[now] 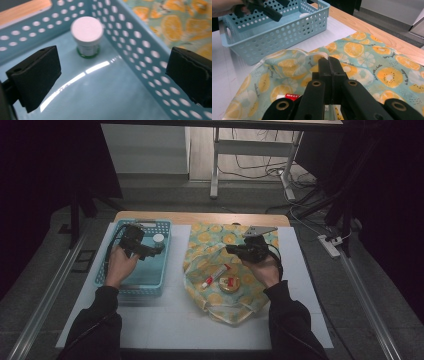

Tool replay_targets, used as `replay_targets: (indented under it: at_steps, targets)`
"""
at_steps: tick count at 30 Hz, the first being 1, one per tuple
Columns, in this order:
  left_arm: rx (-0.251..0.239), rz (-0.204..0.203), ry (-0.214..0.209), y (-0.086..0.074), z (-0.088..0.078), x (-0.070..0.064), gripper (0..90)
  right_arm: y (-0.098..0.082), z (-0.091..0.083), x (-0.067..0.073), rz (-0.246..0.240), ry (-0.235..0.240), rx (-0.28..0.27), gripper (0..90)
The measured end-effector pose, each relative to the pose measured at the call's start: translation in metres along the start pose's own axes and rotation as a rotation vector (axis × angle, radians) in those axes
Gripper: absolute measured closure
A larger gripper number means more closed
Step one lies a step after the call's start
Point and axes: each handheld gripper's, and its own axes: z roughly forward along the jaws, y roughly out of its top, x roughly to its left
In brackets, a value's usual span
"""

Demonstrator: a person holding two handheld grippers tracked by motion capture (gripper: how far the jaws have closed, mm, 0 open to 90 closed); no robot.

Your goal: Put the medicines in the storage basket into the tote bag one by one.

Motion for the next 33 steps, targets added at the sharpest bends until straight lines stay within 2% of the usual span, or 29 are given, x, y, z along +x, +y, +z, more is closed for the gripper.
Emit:
replay_targets:
  at_steps: [5,9,21,27,28,30,33]
  targets:
    - [0.027,-0.009,0.045,0.004,0.008,0.007,0.0,0.0,0.0,0.0,-0.002,0.001,0.0,90.0]
    - [0.048,-0.015,0.061,0.008,0.015,0.013,0.0,0.0,-0.001,0.0,-0.001,0.003,-0.001,90.0]
    - [0.059,-0.024,0.054,0.022,0.036,0.021,0.1,0.0,-0.001,0.0,-0.001,0.005,-0.003,90.0]
    - [0.094,-0.018,0.041,0.028,0.049,0.023,1.1,0.001,-0.001,0.001,-0.002,0.004,-0.004,90.0]
    - [0.101,-0.009,0.054,0.029,0.05,0.022,1.8,0.001,-0.001,0.001,-0.002,0.004,-0.004,90.0]
    - [0.101,0.0,0.051,0.031,0.052,0.022,3.8,0.001,-0.002,0.0,-0.002,0.004,-0.005,90.0]
    - [0.105,0.011,0.055,0.033,0.054,0.022,10.9,0.001,-0.002,0.0,-0.002,0.006,-0.008,90.0]
